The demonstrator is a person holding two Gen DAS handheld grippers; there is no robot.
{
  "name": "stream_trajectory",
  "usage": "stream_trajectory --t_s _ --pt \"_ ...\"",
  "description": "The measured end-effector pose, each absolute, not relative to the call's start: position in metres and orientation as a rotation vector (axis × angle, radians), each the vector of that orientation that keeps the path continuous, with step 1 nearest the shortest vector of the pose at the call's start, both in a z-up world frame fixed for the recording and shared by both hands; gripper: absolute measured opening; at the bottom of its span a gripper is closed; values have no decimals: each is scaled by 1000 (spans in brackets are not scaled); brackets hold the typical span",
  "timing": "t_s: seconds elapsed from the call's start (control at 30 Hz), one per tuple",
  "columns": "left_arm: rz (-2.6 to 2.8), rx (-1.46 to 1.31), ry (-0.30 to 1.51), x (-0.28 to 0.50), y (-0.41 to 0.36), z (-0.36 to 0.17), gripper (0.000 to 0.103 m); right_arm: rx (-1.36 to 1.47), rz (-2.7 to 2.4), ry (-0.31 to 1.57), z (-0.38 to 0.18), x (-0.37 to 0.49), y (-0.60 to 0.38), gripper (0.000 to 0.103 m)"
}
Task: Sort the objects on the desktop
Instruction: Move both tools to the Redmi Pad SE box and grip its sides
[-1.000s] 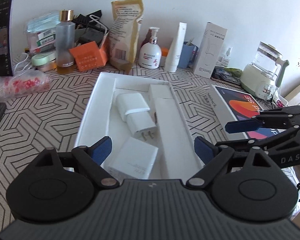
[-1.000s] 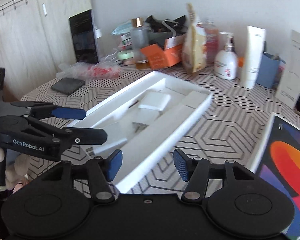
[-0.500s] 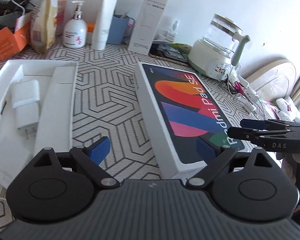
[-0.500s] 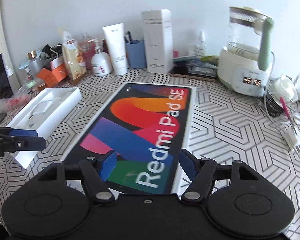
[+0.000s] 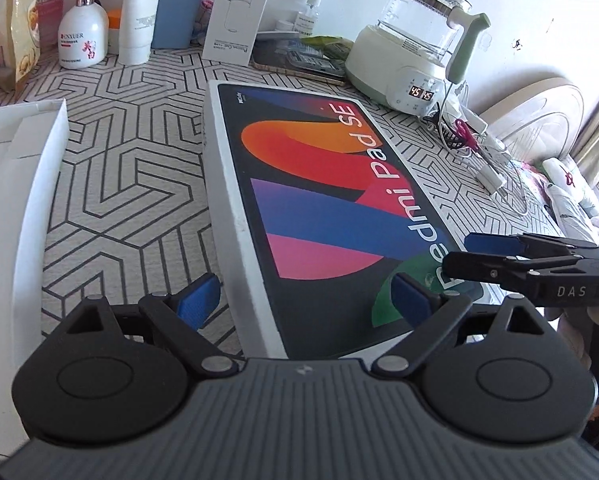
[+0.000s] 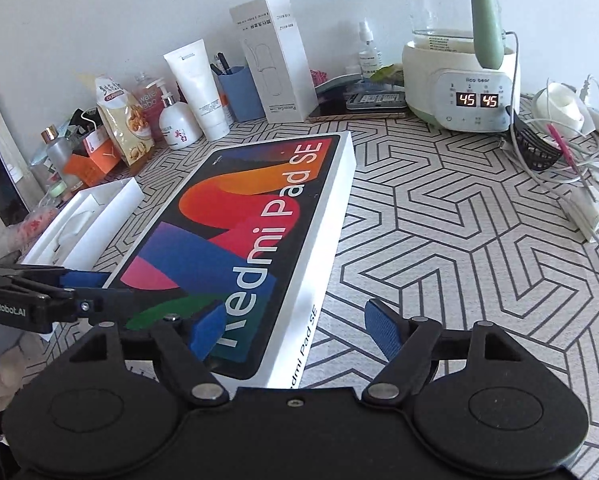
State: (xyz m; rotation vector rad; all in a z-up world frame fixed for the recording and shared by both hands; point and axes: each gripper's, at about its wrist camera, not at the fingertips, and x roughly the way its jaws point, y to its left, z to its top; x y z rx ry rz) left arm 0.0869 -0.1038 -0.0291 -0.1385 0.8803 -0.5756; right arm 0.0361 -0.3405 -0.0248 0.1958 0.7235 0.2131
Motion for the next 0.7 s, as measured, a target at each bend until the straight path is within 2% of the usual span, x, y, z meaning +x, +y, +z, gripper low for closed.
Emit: stream_trajectory --t_s 0.13,0.5,0.7 --pt "-558 -149 900 91 -107 -32 95 236 252 731 -31 44 -344 87" --pt "-570 -129 902 97 -112 -33 96 272 353 802 -35 56 -340 88" --pt "-569 -140 911 100 -114 -35 100 279 370 809 -38 59 -339 91"
